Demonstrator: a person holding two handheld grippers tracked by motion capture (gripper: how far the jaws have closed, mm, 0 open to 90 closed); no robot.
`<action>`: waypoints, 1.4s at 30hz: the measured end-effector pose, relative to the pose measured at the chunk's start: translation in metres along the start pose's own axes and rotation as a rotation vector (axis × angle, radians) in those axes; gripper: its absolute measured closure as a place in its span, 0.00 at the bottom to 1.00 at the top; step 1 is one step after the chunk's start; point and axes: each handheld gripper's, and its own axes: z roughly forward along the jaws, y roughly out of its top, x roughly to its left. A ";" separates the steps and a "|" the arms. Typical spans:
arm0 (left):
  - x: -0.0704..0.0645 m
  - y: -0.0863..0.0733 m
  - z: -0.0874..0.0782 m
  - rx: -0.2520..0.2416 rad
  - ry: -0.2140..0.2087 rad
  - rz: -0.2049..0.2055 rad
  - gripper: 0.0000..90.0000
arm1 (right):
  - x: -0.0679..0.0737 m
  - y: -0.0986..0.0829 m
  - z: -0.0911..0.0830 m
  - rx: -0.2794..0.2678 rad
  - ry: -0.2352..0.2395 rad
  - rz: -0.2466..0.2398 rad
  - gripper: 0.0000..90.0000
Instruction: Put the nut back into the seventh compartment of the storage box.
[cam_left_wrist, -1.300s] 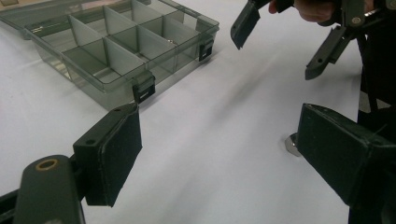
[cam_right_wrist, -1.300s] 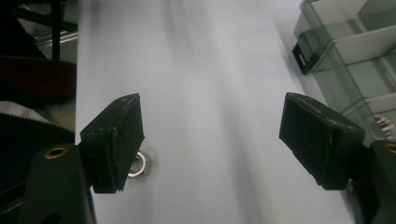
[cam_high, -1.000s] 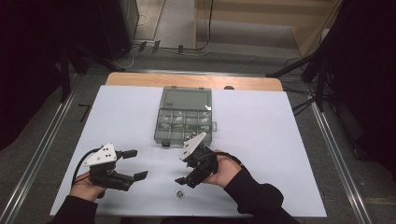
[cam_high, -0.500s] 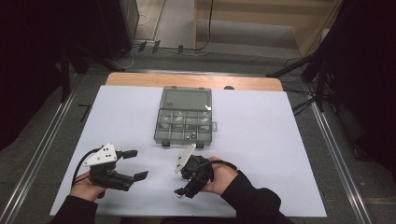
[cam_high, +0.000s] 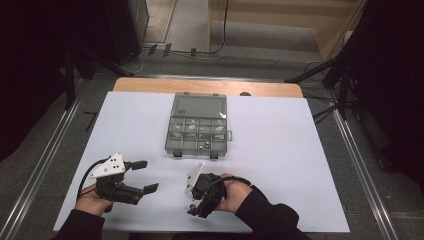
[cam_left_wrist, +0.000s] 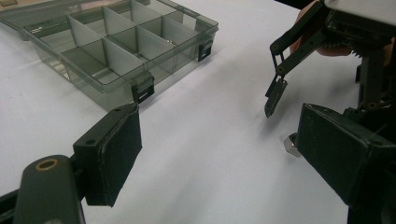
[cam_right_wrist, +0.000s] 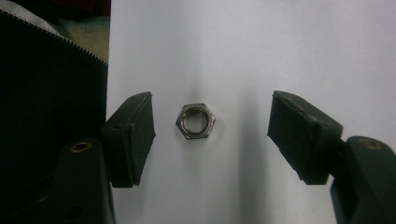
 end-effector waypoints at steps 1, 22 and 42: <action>0.000 0.000 0.000 -0.001 0.000 0.001 0.16 | 0.000 -0.001 0.001 0.006 0.000 0.001 0.40; 0.000 0.000 0.000 0.001 0.000 0.001 0.16 | 0.014 0.003 0.014 0.090 -0.062 -0.098 0.70; 0.000 0.000 0.000 -0.001 -0.001 0.001 0.16 | 0.005 0.003 0.007 0.057 -0.018 -0.026 0.76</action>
